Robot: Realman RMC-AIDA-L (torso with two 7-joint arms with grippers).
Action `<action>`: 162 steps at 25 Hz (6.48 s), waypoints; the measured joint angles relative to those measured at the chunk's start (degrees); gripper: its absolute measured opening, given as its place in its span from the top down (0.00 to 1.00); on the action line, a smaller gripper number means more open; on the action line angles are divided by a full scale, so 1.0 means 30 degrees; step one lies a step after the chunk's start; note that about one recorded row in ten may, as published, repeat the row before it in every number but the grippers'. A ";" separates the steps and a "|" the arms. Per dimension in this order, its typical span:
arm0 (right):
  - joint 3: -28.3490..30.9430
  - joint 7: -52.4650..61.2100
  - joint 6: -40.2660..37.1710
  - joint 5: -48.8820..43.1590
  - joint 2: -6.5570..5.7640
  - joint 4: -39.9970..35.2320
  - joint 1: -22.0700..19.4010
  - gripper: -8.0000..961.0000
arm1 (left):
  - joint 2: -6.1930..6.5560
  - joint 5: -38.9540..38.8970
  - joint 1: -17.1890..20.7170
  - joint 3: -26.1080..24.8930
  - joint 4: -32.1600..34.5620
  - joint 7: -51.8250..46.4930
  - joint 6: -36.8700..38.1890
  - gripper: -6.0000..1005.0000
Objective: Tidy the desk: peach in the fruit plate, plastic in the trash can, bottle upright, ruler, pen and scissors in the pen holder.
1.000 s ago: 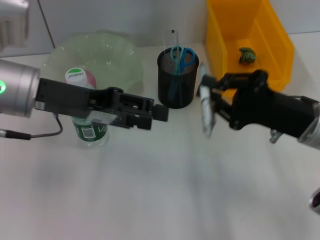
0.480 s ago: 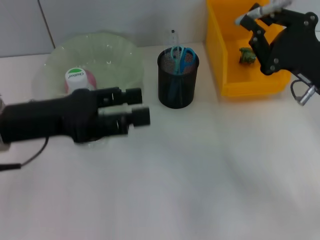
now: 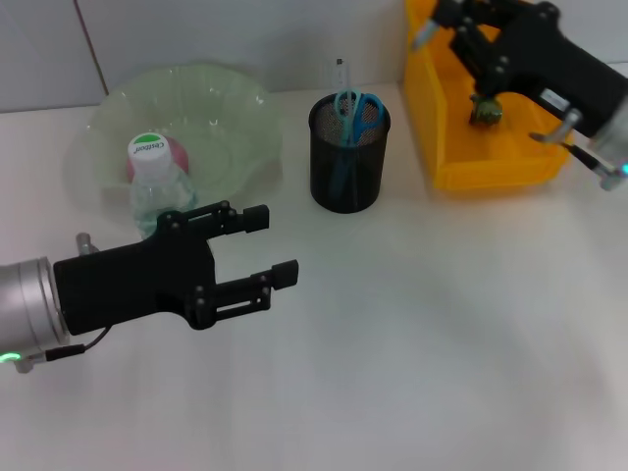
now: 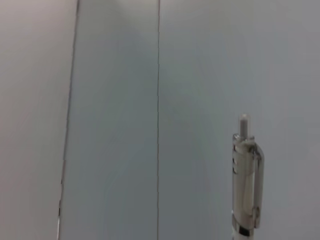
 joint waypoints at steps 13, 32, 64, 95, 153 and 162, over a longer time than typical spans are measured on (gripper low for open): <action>-0.5343 0.5129 0.6704 -0.0069 0.0182 -0.1770 0.1572 0.76 | -0.0058 -0.2387 0.0271 0.3547 -0.1407 0.3727 -0.2632 0.23; -0.9886 0.7483 1.1842 0.0103 0.0327 -0.1692 0.2743 0.73 | -0.0056 -0.2776 0.0346 0.4259 -0.1749 0.3504 -0.3094 0.21; -0.9637 0.7503 0.9616 0.1178 0.0260 -0.3282 0.0315 0.59 | 0.0031 -0.2987 0.0480 0.4230 -0.1596 0.3062 -0.2611 0.20; -0.7483 1.4597 -0.4540 -0.8048 -0.4004 -0.3586 -0.2243 0.14 | 0.1221 0.0688 -0.0902 0.1869 -0.1556 -0.5005 0.1529 0.21; -0.7429 1.3113 -0.3831 -0.8418 -0.2543 -0.3577 -0.1716 0.14 | 0.1300 0.1923 -0.1654 0.1244 -0.2153 -0.4123 0.1939 0.21; -0.7399 1.3114 -0.3830 -0.8418 -0.2543 -0.3572 -0.1730 0.14 | 0.1311 0.1939 -0.1723 0.1243 -0.2208 -0.4197 0.1878 0.21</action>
